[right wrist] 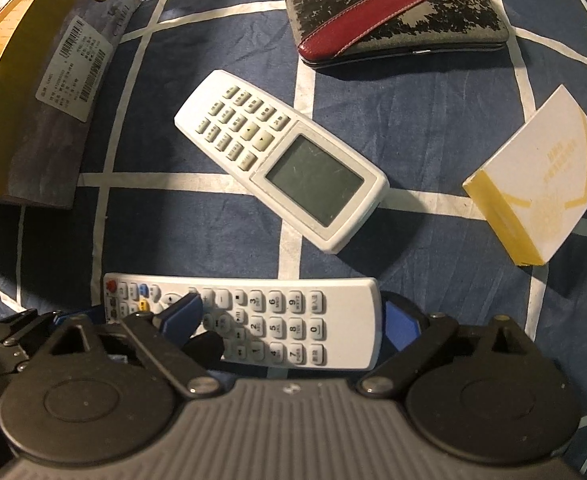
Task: Organize objects
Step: 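Lift the TV remote and carry it over the yellow box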
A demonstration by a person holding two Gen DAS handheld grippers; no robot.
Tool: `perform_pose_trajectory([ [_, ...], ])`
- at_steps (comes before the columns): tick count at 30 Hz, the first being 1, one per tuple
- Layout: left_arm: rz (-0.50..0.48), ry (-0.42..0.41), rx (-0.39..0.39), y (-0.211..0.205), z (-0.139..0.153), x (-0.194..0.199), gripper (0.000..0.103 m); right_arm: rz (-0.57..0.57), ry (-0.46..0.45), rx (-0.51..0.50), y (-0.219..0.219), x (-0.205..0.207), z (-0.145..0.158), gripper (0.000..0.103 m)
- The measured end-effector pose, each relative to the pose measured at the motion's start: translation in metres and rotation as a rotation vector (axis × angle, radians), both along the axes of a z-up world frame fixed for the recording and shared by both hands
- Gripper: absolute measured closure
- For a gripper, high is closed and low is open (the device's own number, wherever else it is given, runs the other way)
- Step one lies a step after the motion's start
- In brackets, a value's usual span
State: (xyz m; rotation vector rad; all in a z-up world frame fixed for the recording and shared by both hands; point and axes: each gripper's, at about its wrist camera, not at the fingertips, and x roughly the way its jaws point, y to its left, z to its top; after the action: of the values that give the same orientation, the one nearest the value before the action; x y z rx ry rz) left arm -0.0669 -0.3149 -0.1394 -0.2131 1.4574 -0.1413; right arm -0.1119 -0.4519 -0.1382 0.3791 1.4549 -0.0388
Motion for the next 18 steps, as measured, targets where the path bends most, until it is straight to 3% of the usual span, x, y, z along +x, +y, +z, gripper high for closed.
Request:
perform_pose_trajectory([
  [8, -0.006, -0.009, 0.004, 0.001, 0.009, -0.001, 0.008, 0.003, -0.017, 0.005, 0.001, -0.002, 0.007, 0.009],
  [18, -0.007, -0.068, 0.036, 0.018, 0.050, 0.000, 0.008, 0.004, -0.086, 0.017, 0.018, 0.002, 0.045, 0.009],
])
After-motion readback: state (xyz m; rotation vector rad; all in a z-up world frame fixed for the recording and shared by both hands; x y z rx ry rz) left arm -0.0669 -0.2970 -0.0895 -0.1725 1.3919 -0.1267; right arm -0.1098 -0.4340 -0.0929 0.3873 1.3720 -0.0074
